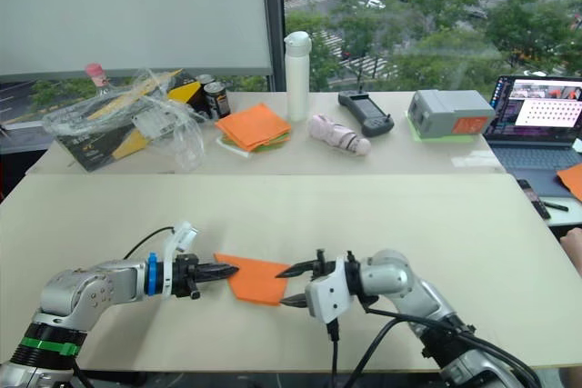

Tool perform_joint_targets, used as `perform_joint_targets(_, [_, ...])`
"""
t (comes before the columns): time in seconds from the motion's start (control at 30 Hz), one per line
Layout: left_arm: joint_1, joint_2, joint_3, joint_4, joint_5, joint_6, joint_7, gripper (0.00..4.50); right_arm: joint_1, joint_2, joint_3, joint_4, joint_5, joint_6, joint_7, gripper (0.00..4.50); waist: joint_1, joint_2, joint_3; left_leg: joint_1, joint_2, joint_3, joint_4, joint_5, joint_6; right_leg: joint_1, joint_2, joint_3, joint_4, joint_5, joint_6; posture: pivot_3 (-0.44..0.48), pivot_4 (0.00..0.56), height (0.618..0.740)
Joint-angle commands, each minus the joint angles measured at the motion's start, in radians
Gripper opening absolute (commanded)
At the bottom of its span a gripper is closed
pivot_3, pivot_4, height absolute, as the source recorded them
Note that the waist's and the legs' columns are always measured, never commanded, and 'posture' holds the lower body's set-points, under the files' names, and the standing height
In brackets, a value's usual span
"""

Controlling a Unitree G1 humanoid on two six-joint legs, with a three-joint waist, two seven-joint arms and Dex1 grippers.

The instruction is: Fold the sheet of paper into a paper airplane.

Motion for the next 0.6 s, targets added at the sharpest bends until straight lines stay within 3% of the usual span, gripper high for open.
perform_joint_targets(0.03, [0.004, 0.005, 0.016, -0.023, 0.001, 0.006, -0.005, 0.03, 0.003, -0.006, -0.002, -0.038, 0.034, -0.013, 0.004, 2.27, 0.0, 0.0, 0.0, 0.0, 0.0, 0.0, 0.0, 0.0, 0.0, 0.0, 0.0, 0.0, 0.0, 0.0, 0.0, 0.0, 0.15, 0.74])
perform_joint_targets(0.6, [0.007, 0.007, 0.015, -0.032, -0.001, 0.013, -0.004, 0.03, -0.021, 0.041, 0.008, 0.024, -0.006, -0.028, -0.028, 2.27, 0.0, 0.0, 0.0, 0.0, 0.0, 0.0, 0.0, 0.0, 0.0, 0.0, 0.0, 0.0, 0.0, 0.0, 0.0, 0.0, 0.15, 0.74])
